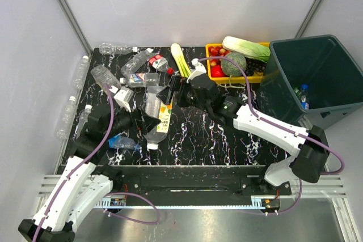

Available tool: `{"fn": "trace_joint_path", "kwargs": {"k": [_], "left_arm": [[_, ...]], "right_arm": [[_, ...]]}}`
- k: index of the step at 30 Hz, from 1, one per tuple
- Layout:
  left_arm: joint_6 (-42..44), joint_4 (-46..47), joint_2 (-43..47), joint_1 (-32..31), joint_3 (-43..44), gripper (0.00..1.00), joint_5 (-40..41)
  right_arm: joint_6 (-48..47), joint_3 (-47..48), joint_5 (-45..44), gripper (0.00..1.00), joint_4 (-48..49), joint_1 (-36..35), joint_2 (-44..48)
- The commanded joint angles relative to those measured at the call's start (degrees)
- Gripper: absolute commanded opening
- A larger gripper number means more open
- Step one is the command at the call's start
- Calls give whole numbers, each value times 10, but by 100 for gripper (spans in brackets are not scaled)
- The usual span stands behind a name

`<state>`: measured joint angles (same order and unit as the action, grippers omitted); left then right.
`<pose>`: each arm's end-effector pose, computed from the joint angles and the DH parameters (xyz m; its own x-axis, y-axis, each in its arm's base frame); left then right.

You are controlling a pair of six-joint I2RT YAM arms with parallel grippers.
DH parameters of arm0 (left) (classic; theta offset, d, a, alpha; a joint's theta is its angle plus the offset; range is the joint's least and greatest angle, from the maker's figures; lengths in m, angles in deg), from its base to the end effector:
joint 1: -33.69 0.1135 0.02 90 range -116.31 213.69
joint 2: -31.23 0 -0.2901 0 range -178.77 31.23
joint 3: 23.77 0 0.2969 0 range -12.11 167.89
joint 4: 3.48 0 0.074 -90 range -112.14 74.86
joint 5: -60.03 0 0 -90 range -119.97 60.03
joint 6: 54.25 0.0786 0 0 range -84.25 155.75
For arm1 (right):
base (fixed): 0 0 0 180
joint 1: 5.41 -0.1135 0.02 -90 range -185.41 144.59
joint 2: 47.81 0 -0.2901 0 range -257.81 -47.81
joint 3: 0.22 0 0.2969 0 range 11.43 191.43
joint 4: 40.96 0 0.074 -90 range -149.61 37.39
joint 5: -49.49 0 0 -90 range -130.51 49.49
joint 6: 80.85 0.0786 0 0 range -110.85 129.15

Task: Put the plastic bottles in the bin
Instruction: Pick up the plastic bottle at the center of the board, then place the plastic bottle in the trash bin.

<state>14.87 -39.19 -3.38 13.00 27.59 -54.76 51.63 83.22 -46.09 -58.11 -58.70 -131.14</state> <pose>0.1783 -0.1026 0.3166 -0.5305 -0.1455 -0.8351 0.5380 0.7035 -0.4644 0.2624 0.3391 0.3576 -0.6305 0.2789 -0.7244 -0.4292 0.6524 0.6247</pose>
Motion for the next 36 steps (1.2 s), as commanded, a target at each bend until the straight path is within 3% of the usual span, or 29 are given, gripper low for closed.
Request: {"fn": "trace_joint_path", "kwargs": {"k": [1, 11, 17, 21, 23, 24, 27, 36], "left_arm": [[8, 26, 2, -1, 6, 33, 12], [13, 13, -18, -3, 12, 32, 35], [15, 9, -10, -2, 12, 33, 45], [15, 5, -8, -4, 13, 50, 48], [15, 2, -6, -4, 13, 66, 48], [16, 1, -5, -4, 15, 78, 48], [19, 1, 4, -5, 11, 97, 40], [19, 0, 30, -5, 12, 99, 39]], "right_arm": [[2, 33, -43, 99, -10, -11, -12], [50, 66, -92, 99, -53, -48, -69], [59, 61, -93, 84, -48, -49, -68], [42, 53, -101, 65, -28, -49, -61], [30, 37, -112, 58, -6, -48, -48], [20, 33, -122, 57, 0, -48, -42], [-22, 26, -158, 56, 13, -48, -24], [-105, 6, -172, 49, 15, 40, 64]]}}
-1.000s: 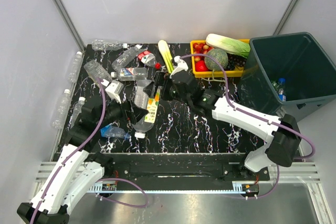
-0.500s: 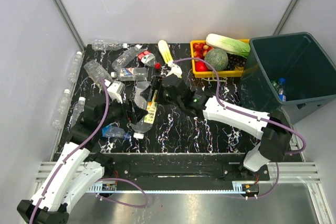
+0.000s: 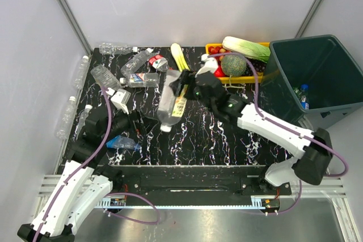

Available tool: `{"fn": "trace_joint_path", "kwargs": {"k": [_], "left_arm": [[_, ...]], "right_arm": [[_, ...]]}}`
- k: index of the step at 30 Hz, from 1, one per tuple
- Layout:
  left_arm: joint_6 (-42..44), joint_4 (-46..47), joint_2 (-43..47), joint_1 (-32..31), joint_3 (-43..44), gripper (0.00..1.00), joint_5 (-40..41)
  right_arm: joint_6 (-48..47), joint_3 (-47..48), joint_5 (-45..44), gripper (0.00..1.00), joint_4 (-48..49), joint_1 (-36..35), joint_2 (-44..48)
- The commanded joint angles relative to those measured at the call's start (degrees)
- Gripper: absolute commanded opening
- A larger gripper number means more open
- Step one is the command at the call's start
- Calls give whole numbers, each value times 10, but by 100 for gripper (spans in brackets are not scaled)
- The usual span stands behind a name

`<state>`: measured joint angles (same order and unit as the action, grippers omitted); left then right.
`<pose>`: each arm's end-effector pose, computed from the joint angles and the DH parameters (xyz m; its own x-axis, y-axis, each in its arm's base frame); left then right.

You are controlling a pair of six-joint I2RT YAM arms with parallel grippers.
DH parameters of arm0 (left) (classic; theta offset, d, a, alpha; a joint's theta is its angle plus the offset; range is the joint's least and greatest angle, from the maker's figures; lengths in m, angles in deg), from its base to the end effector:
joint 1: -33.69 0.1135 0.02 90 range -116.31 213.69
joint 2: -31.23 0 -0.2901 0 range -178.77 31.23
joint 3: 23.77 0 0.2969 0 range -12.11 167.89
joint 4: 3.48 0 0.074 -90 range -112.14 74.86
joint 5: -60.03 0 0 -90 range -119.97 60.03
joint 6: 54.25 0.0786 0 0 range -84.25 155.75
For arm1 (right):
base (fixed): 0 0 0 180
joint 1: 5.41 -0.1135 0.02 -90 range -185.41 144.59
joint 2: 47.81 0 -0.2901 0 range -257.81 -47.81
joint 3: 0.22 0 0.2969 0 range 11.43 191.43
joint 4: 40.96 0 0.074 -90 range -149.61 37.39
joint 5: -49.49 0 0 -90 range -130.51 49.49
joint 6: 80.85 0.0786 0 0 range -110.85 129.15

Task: Put the plastic bottles in the bin
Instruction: Place the plastic bottle in the trash bin.

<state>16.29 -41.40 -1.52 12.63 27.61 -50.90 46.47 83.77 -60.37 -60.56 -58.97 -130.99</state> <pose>0.1733 -0.0968 0.3166 -0.5073 -0.1381 -0.8506 0.5104 0.7471 -0.4257 0.2724 0.3240 0.3581 -0.4951 0.2895 -0.8192 -0.3338 0.8071 0.4869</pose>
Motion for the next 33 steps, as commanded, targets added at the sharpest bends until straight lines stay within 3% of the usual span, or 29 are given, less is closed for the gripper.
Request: {"fn": "trace_joint_path", "kwargs": {"k": [1, 5, 9, 14, 22, 25, 33], "left_arm": [[6, 22, 13, -1, 11, 99, 7], [10, 6, 9, -2, 13, 99, 43], [17, -28, -7, -1, 25, 99, 102], [15, -41, -13, -2, 28, 99, 138], [14, -43, -18, -1, 25, 99, 155], [14, -49, -24, -1, 27, 99, 158], [4, -63, -40, -1, 30, 99, 200]], "right_arm": [[-74, 3, -34, 49, 39, 49, 77], [-200, 37, -102, 49, 40, 60, 132], [-396, 71, -194, 47, 74, 59, 180], [-628, 102, -280, 48, 174, 64, 212], [-913, 140, -260, 49, 272, 114, 219], [-950, 172, -272, 50, 237, 156, 204], [-907, 180, -259, 56, 36, 315, 182]]}}
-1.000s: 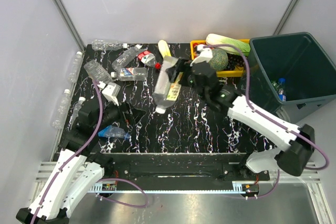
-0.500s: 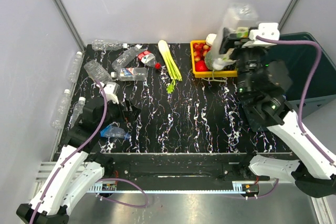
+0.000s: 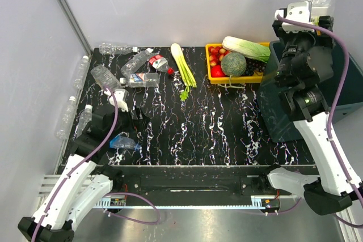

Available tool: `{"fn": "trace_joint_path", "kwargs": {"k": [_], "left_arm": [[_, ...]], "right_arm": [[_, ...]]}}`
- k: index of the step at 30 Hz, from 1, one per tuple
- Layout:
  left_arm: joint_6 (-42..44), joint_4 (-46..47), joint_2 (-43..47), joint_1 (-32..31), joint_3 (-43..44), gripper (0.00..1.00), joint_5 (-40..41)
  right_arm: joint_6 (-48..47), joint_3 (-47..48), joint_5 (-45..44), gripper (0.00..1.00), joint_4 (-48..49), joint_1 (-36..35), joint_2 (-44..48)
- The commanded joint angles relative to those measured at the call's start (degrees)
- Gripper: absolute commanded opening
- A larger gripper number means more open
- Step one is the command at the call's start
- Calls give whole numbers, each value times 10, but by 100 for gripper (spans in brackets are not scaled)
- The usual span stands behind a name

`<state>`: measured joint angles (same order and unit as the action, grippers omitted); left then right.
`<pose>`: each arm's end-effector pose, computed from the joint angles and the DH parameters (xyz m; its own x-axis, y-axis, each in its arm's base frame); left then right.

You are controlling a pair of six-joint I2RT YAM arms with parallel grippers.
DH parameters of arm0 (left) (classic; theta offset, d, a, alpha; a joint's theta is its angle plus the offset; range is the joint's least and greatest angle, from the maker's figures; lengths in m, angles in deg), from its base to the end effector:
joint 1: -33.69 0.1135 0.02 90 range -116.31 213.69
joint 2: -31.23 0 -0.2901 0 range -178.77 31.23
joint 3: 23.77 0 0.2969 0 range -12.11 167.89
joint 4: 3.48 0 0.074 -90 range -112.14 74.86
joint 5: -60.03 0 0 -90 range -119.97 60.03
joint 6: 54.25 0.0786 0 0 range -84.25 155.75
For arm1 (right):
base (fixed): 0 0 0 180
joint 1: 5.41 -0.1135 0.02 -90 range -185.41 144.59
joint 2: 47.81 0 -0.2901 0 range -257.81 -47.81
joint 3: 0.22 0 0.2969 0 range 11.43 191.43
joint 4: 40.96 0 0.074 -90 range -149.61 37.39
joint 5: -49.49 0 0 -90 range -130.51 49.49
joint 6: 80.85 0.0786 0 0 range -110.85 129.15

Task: Put the plastic bottles in the bin
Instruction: Place the plastic bottle in the trash bin, then pick up the plastic bottle from the corner of the board.

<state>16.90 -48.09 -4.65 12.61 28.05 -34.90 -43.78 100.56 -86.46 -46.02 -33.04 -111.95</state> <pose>0.1880 -0.0797 0.2920 -0.5622 -0.1283 -0.8170 0.2611 0.9099 -0.3225 0.2400 0.0619 0.6191 0.1041 -0.5717 -0.8138 0.5028 0.7363 -0.4529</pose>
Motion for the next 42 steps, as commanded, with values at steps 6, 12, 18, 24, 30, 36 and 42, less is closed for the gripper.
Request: {"fn": "trace_joint_path", "kwargs": {"k": [6, 12, 18, 24, 30, 36, 42], "left_arm": [[-30, -10, -31, -1, 27, 99, 126], [-70, -26, -38, 0, 27, 99, 196], [-110, -46, -31, -1, 33, 99, 272], [-164, -65, -32, -1, 30, 99, 345], [-245, -126, -47, 1, 50, 99, 392], [-354, -167, -95, 10, 33, 98, 340], [-483, -246, -149, 23, 33, 98, 335]], "right_arm": [[25, -39, 21, 72, -216, 108, -4], [41, -61, 19, 91, -226, 113, 2], [64, -71, 27, 99, -262, 113, -1], [90, -76, 20, 99, -283, 113, -1], [124, -63, 31, 99, -302, 113, 9], [233, -4, 62, 99, -356, 112, 20], [418, 78, 194, 99, -453, 112, 27]]}}
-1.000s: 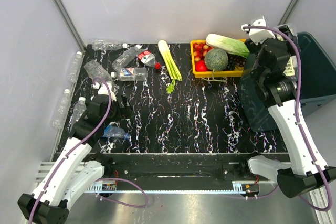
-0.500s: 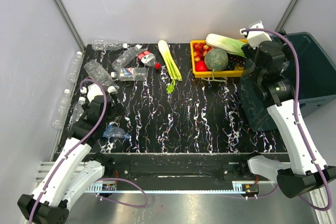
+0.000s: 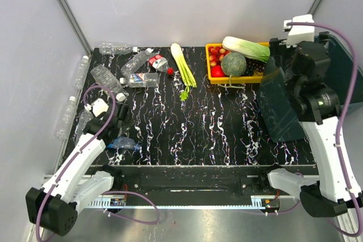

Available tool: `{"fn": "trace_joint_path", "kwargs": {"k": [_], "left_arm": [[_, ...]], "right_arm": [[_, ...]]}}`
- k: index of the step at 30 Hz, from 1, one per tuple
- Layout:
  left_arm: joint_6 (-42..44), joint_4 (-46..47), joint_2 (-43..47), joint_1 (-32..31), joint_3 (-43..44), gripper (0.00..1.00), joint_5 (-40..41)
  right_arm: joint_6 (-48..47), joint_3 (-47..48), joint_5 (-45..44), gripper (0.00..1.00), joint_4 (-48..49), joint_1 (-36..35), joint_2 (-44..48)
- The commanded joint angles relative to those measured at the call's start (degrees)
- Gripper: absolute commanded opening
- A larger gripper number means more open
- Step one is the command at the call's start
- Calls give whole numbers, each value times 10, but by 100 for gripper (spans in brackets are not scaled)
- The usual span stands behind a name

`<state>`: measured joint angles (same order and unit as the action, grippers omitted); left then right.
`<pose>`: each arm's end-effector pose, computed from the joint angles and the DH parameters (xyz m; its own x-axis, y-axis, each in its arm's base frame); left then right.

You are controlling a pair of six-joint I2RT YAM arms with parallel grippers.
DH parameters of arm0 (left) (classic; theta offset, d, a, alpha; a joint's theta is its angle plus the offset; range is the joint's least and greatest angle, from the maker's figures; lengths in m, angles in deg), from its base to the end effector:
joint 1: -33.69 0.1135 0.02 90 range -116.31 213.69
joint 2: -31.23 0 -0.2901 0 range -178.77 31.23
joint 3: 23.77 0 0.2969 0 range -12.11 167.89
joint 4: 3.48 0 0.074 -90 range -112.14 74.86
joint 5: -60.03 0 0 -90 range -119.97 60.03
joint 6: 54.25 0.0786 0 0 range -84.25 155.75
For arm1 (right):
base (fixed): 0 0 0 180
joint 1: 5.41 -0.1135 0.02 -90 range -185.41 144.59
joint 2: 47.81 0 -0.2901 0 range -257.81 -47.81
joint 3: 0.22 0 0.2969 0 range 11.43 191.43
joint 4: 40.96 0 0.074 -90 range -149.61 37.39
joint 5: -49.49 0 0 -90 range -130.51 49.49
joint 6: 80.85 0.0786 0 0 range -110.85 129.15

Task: Put the plastic bottles in the bin
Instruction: Pick up the plastic bottle from the corner of the board.

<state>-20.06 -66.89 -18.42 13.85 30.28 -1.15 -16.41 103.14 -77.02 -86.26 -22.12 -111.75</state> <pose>0.2026 -0.0328 0.2349 -0.5060 -0.5879 -0.6312 -0.6311 0.7511 -0.1937 0.2609 0.0295 0.5486 -0.2334 -0.4321 -0.8711 0.2605 0.8353 -0.4842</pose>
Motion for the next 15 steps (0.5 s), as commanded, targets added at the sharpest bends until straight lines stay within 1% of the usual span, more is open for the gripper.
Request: {"fn": "trace_joint_path", "kwargs": {"k": [1, 2, 5, 9, 11, 13, 15], "left_arm": [[-129, -60, -11, 15, 6, 98, -3], [-143, -60, -8, 21, -1, 98, -7], [-164, -60, -14, 44, -20, 96, -35], [-184, -49, -18, 85, -49, 94, -85], [-201, -55, -9, 93, -59, 92, -89], [-225, -60, 5, 96, -71, 91, -85], [-245, -56, 19, 96, -91, 91, -84]], "right_arm": [[164, 50, 128, 99, -50, 3, 33], [178, 42, 150, 100, -43, 3, 40], [208, -5, 200, 94, -8, 3, 71], [231, -49, 221, 92, 19, 3, 87], [252, -65, 238, 92, 32, 3, 93], [284, -75, 280, 91, 44, 3, 98], [300, -80, 310, 87, 55, 3, 102]]}}
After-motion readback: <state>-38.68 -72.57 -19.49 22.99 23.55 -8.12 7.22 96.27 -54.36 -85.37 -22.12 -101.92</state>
